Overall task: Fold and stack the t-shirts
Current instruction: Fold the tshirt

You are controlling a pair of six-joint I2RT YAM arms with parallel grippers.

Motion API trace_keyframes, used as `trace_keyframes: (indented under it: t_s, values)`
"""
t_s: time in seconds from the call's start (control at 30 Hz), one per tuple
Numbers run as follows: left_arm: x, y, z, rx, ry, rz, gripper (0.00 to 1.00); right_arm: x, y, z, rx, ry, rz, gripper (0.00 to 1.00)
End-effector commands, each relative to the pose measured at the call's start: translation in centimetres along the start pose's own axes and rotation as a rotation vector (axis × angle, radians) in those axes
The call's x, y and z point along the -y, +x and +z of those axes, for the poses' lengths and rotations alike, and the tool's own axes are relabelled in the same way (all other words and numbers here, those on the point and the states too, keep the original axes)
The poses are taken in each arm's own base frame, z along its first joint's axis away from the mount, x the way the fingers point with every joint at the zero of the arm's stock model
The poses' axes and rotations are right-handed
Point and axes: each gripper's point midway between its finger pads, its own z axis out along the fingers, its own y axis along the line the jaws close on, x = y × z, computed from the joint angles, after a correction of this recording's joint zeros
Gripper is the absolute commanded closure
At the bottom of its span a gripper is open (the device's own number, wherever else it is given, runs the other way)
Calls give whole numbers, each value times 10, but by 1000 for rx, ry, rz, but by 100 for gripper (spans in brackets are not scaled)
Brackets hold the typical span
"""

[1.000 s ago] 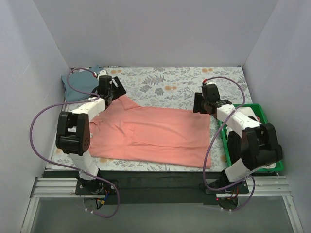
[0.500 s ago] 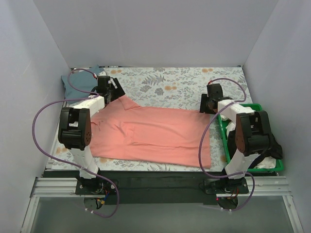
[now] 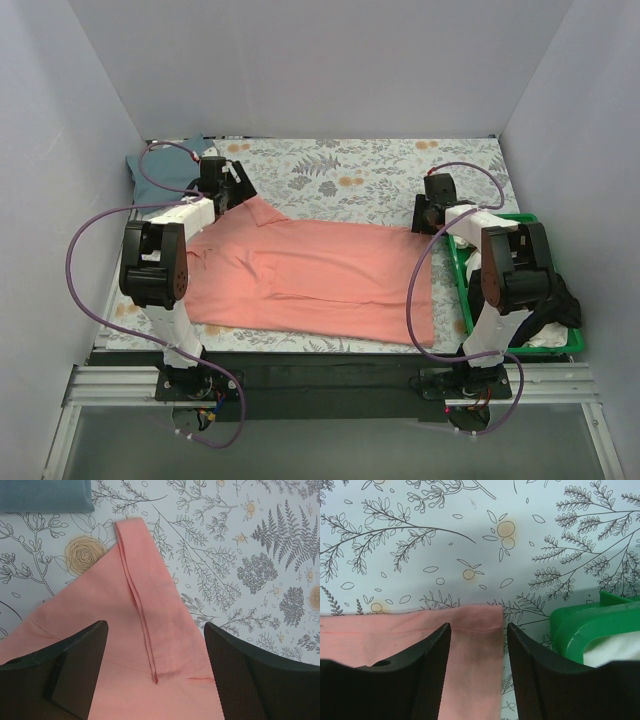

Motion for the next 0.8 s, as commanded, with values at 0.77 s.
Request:
trace_keyframes:
  t_s: [0.77]
  values:
    - [-12,-42,37,76,-89,37,40,-6,-3,12,27,-26,27,66]
